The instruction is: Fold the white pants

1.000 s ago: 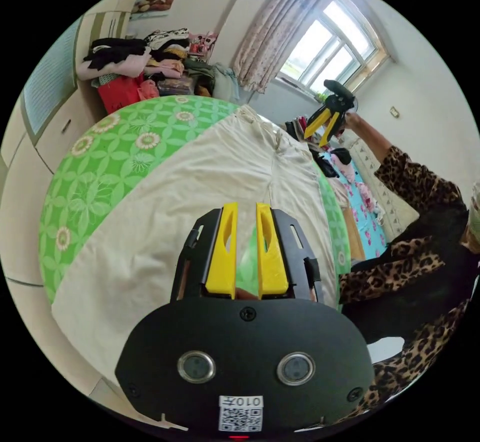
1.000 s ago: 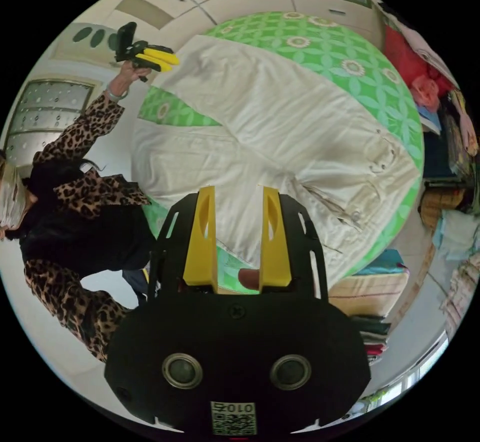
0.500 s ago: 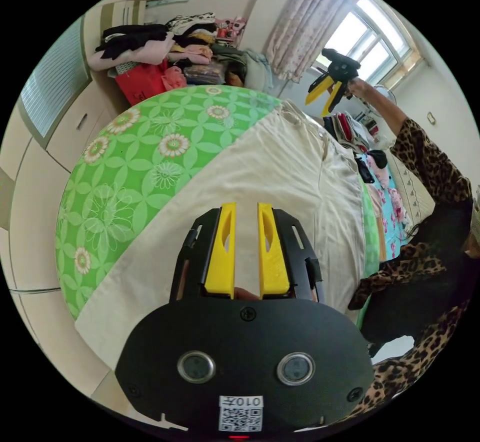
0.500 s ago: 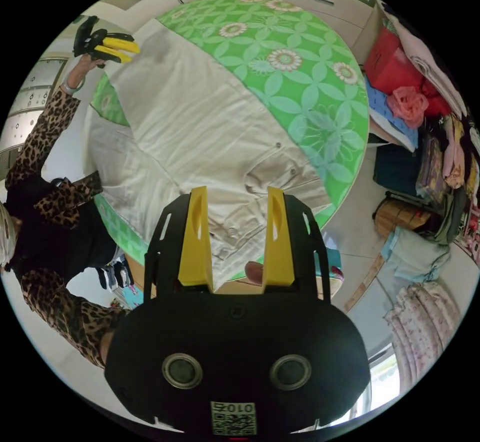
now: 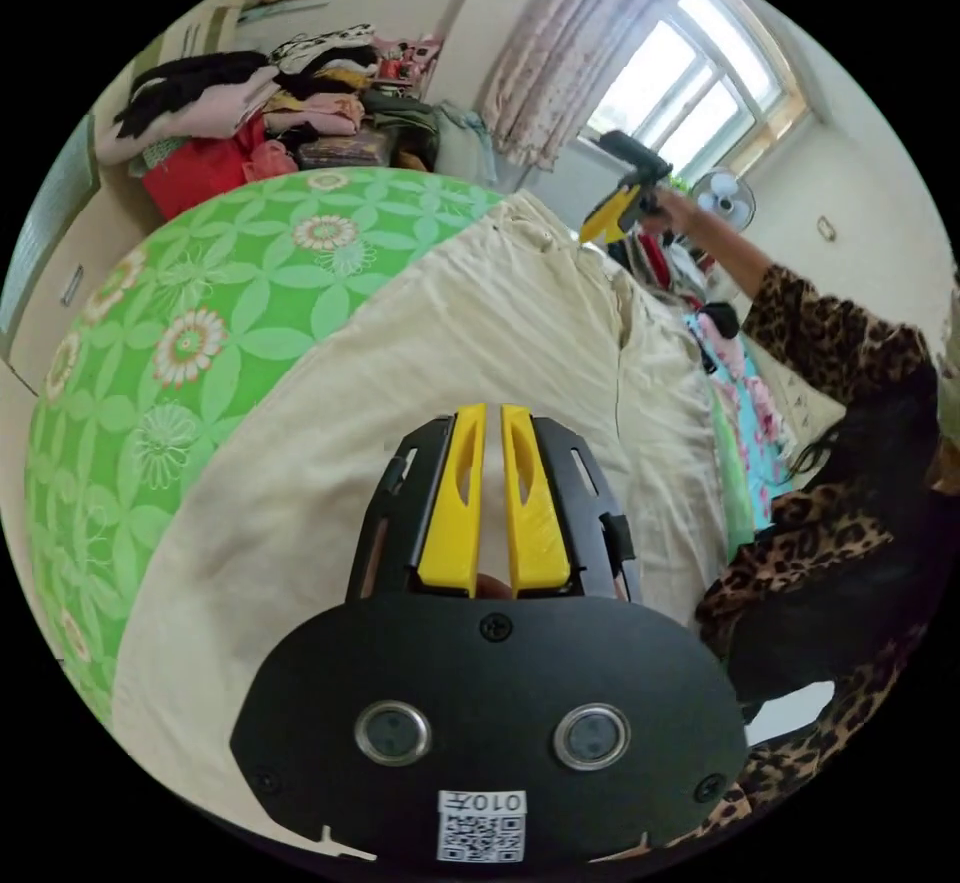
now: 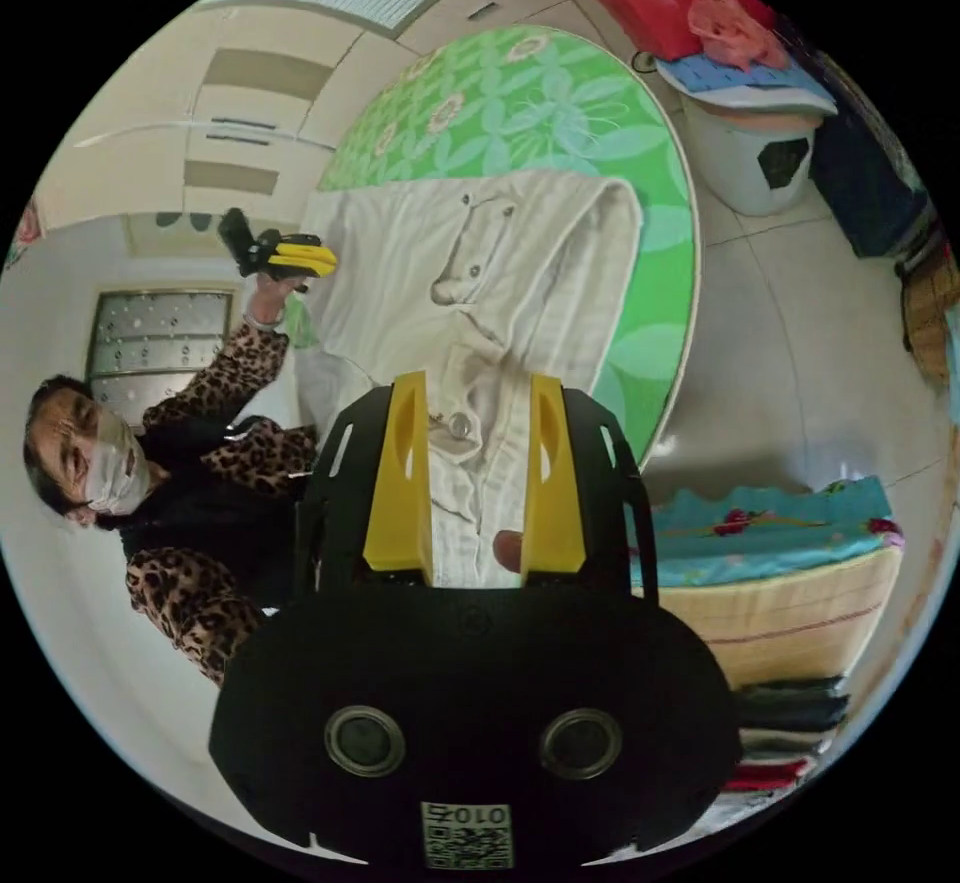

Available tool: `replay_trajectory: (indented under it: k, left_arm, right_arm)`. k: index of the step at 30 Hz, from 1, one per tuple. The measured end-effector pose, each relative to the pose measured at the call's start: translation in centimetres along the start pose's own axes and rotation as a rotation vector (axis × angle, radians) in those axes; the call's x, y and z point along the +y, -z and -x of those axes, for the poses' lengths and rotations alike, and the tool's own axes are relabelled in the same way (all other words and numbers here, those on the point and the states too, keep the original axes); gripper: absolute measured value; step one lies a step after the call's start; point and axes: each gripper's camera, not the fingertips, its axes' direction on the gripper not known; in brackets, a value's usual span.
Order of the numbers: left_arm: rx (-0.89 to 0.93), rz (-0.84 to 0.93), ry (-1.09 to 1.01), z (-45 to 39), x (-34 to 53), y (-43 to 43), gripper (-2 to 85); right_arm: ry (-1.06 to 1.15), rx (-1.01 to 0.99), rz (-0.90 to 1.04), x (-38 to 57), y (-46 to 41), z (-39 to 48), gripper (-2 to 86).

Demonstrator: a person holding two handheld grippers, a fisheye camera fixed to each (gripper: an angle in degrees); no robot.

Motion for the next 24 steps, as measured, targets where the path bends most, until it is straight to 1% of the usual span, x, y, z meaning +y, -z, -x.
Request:
replay_trajectory:
  k: [1, 5, 8, 9, 10, 11, 13, 15, 17, 18, 20, 21, 22, 24]
  left_arm:
    - [0.012, -0.012, 0.016, 0.7, -0.4, 0.0, 1.1]
    - [-0.016, 0.021, 0.039, 2.2, -1.8, -0.5, 0.8]
    - [-0.048, 0.036, 0.048, 2.9, -2.4, -0.7, 0.5]
    - [-0.062, 0.045, 0.054, 3.0, -2.4, -0.9, 0.4]
    - [-0.072, 0.019, 0.065, 3.4, -2.3, -0.7, 0.2]
    - [-0.044, 0.003, 0.082, 4.0, -2.4, -0.6, 0.1]
    - [-0.020, -0.016, 0.086, 4.6, -2.5, -0.5, 0.0]
    - [-0.005, -0.018, 0.095, 5.0, -2.9, -0.4, 0.0]
    - [-0.015, -0.014, 0.087, 5.0, -3.6, -0.3, 0.1]
    - [-0.018, -0.012, 0.085, 5.0, -3.8, -0.2, 0.2]
    - [-0.034, 0.018, 0.091, 4.9, -4.8, 0.2, 0.6]
    - [-0.043, 0.019, 0.076, 4.6, -5.1, 0.6, 0.8]
    - [-0.070, 0.000, 0.028, 3.8, -5.7, 1.7, 1.1]
    - [-0.137, -0.004, -0.042, 2.8, -7.0, 3.4, 2.0]
  right_arm:
    - [0.017, -0.044, -0.012, -0.1, -0.6, -0.7, 13.3]
    - [0.026, -0.048, 0.014, -0.8, -2.8, -2.4, 10.9]
    - [0.066, -0.100, -0.116, -0.2, -1.8, -2.6, 4.4]
    - [0.099, -0.084, -0.192, 0.7, -0.8, -1.8, 3.9]
    - [0.091, -0.020, -0.215, 1.5, -0.1, -1.4, 3.6]
    - [0.070, -0.005, -0.209, 1.6, 0.0, -1.7, 3.5]
    - [-0.063, -0.045, -0.121, 1.2, -1.3, -5.0, 3.3]
    - [-0.081, -0.049, -0.098, 0.5, -1.9, -5.8, 3.3]
    - [-0.096, -0.012, -0.077, -0.4, -1.6, -5.5, 3.2]
    - [-0.095, 0.006, -0.053, -1.0, -1.4, -5.1, 3.4]
    - [-0.077, -0.021, 0.006, -2.0, -0.9, -4.4, 4.4]
    - [-0.061, -0.002, 0.019, -2.5, 0.0, -3.6, 6.9]
    - [-0.017, 0.050, -0.012, -3.1, 1.7, -2.1, 10.9]
    - [0.099, 0.098, -0.040, -4.8, 3.9, 0.9, 13.5]
